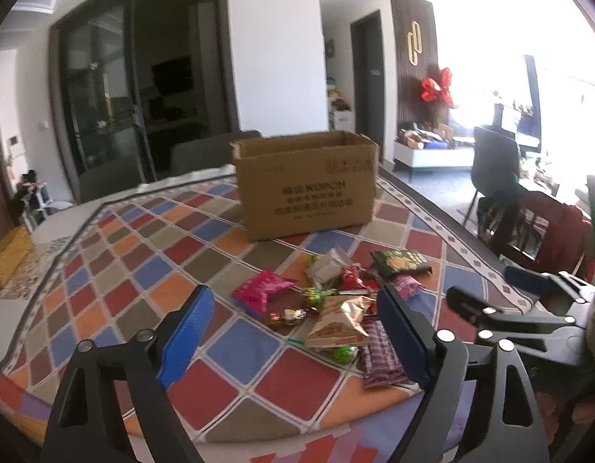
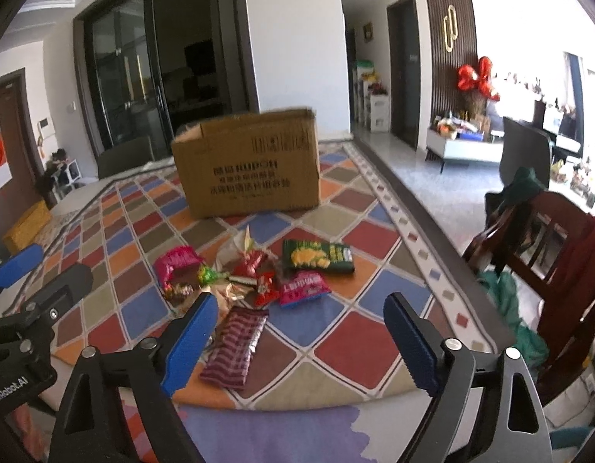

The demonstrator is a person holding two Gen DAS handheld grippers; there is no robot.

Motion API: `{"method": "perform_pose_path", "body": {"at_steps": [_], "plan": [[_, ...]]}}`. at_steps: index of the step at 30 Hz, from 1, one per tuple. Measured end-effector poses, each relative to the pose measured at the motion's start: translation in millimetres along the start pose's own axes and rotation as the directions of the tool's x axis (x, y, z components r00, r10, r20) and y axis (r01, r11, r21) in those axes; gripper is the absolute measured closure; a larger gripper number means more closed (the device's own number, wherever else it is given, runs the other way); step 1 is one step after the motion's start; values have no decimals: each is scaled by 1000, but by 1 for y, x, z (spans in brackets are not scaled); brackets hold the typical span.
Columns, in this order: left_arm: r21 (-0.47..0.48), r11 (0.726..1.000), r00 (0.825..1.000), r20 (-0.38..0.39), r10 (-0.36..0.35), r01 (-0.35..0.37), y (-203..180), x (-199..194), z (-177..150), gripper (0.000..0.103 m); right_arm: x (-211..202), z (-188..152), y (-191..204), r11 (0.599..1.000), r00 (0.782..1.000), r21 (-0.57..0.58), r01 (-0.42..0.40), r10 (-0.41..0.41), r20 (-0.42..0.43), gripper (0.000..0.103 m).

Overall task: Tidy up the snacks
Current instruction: 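Grasp the pink yogurt biscuit bag with the right tool while the left tool grasps the beige Fortune biscuit packet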

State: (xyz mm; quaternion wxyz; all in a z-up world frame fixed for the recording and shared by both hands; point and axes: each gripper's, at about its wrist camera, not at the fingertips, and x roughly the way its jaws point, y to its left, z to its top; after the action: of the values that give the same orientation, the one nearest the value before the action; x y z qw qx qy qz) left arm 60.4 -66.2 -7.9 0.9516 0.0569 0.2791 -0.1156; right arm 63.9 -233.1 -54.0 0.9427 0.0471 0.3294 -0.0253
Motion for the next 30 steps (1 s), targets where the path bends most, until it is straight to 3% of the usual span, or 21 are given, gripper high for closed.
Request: {"method": "perform_pose_path", "body": {"at_steps": [6, 30], "plan": [[10, 997, 992, -97, -79, 80, -7, 38, -3, 36, 30, -6, -2, 1000, 998, -17, -10, 9, -60, 20], [-22, 986, 936, -313, -162, 163, -20, 131, -18, 50, 130, 1, -5, 994, 975, -78, -81, 62, -213, 37]]}}
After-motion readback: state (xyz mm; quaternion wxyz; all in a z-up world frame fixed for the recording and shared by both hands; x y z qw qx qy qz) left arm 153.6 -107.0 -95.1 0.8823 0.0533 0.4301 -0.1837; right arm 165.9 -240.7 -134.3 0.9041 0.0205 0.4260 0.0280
